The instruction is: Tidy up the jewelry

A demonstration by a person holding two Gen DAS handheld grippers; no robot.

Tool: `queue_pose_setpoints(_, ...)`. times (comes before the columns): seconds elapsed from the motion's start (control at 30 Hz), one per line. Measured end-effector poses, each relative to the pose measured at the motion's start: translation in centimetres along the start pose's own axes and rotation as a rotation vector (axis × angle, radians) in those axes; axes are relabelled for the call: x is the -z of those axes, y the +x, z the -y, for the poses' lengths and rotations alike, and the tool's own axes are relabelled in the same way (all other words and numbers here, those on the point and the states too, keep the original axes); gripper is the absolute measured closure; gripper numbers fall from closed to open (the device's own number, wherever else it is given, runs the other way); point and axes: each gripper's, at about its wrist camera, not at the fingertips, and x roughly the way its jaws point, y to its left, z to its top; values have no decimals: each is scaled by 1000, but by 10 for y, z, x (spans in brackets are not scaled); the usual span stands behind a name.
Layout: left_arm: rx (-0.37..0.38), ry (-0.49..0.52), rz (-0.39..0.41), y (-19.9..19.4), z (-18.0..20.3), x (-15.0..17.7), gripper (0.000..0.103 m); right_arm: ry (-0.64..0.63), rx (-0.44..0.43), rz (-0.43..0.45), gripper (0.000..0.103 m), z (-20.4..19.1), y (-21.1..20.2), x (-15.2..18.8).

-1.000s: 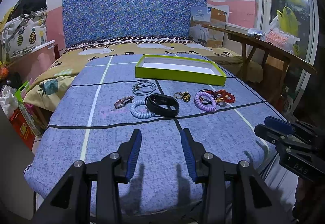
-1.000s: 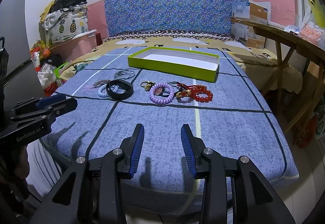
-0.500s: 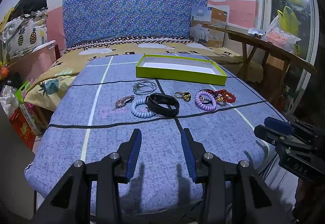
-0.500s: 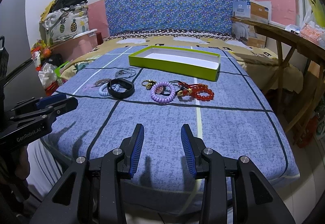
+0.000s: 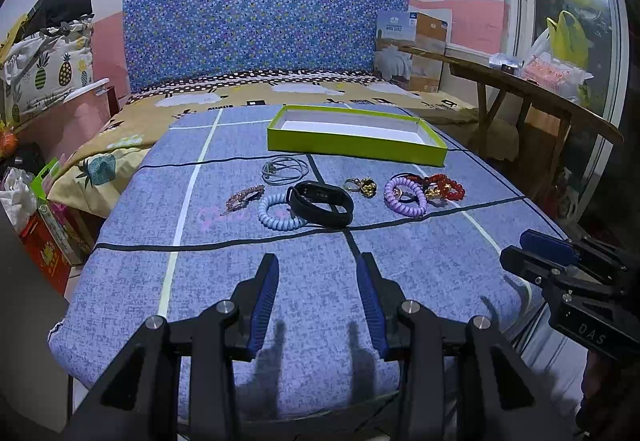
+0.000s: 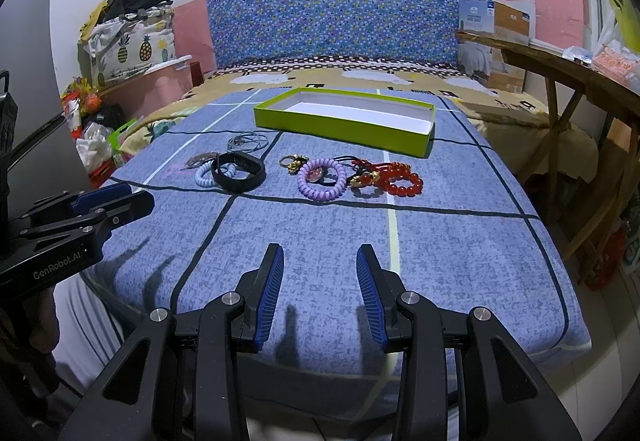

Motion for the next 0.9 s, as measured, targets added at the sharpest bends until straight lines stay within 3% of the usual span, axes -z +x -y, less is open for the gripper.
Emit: queue_pose_setpoints(0.9,0,0,-10,2,-2,1,61,2,-1,-2,64,0,0,-1)
